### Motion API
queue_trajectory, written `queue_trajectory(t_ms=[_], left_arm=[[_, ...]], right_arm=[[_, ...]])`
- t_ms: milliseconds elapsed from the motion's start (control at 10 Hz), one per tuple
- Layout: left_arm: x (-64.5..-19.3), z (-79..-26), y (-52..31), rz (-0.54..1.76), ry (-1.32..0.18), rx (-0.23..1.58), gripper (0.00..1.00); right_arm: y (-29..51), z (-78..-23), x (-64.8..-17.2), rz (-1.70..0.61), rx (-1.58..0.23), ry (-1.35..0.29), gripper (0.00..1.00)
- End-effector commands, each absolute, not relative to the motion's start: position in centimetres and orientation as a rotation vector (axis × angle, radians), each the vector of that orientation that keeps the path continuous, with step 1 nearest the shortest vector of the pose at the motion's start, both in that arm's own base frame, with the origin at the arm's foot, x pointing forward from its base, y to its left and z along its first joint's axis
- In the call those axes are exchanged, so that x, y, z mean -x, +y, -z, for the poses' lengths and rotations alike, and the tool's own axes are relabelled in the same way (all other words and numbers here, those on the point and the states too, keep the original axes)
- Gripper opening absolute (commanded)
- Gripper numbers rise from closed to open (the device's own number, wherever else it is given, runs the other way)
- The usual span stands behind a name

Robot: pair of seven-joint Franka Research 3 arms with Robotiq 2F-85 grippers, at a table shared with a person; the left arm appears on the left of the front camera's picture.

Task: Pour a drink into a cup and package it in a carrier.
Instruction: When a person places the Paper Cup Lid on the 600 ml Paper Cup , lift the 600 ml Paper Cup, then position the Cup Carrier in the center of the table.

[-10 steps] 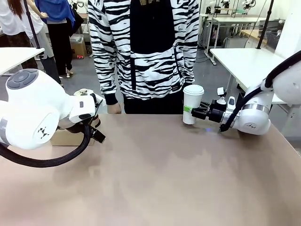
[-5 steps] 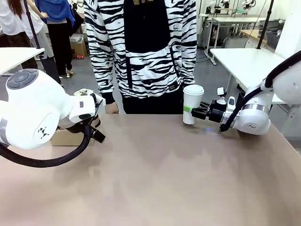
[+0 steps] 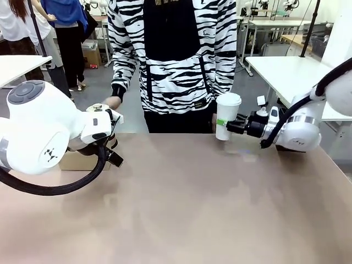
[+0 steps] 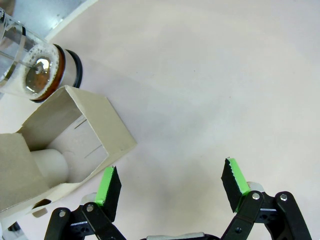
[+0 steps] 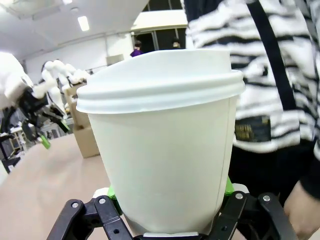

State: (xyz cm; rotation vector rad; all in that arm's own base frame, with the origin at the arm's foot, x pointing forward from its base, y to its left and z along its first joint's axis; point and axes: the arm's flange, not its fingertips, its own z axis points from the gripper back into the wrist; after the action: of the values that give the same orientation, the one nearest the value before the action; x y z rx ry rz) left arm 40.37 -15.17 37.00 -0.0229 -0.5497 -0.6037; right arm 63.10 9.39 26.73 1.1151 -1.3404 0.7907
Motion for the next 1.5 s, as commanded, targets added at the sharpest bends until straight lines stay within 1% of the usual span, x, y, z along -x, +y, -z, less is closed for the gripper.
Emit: queue_trajectory(t_ms=[0,200,400,600,800,900,1000,1400], left_arm=[[-40.3,-37.0,-15.2,0.604,-0.55,0.025,1.0],[-40.3,-37.0,-15.2,0.604,-0.55,0.025,1.0],[-40.3,-37.0,-15.2,0.604,-0.55,0.025,1.0],[-40.3,-37.0,-15.2,0.604,-0.55,0.025,1.0],[-40.3,-37.0,-15.2,0.604,-0.55,0.025,1.0],[-40.3,-37.0,-15.2,0.604,-0.55,0.025,1.0],[-40.3,-37.0,-15.2,0.604,-0.55,0.025,1.0],[-40.3,-37.0,-15.2,0.604,-0.55,0.025,1.0]], right_arm=[[7.9,-34.7,-59.8,-0.807,-1.148,-1.309,0.8],[6.7,-41.0,-57.0,-0.807,-1.105,-1.333,0.8],[5.7,-46.5,-52.7,-0.815,-1.103,-1.335,0.8],[5.4,-49.9,-49.3,-0.835,-1.107,-1.327,0.8],[5.2,-52.1,-46.0,-0.835,-1.146,-1.344,0.8],[5.0,-52.8,-45.3,-0.84,-1.214,-1.348,0.8],[5.4,-51.4,-47.7,-0.848,-1.119,-1.37,0.8],[5.4,-51.4,-47.7,-0.848,-1.119,-1.37,0.8]])
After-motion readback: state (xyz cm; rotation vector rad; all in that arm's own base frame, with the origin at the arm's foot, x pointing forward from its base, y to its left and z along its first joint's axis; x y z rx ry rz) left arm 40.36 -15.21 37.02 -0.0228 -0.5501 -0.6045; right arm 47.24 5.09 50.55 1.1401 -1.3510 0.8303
